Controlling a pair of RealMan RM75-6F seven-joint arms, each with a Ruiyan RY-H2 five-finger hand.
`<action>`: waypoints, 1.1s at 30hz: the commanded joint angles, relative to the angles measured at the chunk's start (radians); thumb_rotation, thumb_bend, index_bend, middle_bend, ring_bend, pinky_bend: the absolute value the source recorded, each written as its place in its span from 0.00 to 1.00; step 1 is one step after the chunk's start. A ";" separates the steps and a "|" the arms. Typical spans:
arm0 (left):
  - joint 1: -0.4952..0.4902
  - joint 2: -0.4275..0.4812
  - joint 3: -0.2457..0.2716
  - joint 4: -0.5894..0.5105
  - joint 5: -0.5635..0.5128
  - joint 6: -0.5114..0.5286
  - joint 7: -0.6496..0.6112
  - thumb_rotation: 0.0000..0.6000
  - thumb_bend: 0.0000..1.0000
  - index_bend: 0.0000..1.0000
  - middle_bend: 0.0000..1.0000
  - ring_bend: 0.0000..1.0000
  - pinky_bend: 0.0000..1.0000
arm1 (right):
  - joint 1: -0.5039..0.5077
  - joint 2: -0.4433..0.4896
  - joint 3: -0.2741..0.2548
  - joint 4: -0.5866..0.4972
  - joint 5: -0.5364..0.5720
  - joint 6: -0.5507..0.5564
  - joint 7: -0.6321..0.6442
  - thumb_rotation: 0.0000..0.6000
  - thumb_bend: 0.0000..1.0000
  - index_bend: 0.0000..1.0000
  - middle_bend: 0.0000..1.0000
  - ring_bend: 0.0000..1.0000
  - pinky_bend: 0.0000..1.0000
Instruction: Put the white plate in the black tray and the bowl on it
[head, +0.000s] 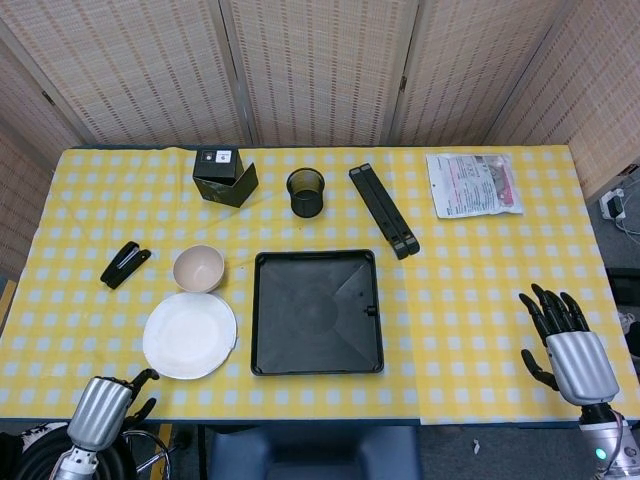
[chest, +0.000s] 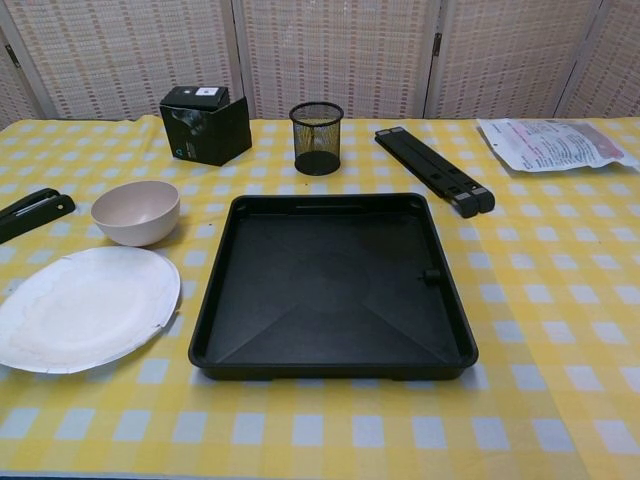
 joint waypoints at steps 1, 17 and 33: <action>-0.009 -0.023 -0.008 0.020 -0.011 -0.014 0.012 1.00 0.29 0.45 1.00 1.00 1.00 | 0.002 -0.001 0.002 0.002 0.001 -0.001 0.003 1.00 0.41 0.00 0.00 0.00 0.00; -0.058 -0.119 -0.026 0.116 -0.055 -0.086 0.030 1.00 0.29 0.45 1.00 1.00 1.00 | 0.012 -0.002 0.006 0.004 0.026 -0.028 0.001 1.00 0.41 0.00 0.00 0.00 0.00; -0.083 -0.231 -0.036 0.256 -0.082 -0.100 0.038 1.00 0.30 0.49 1.00 1.00 1.00 | 0.013 0.003 0.005 0.004 0.029 -0.030 0.006 1.00 0.41 0.00 0.00 0.00 0.00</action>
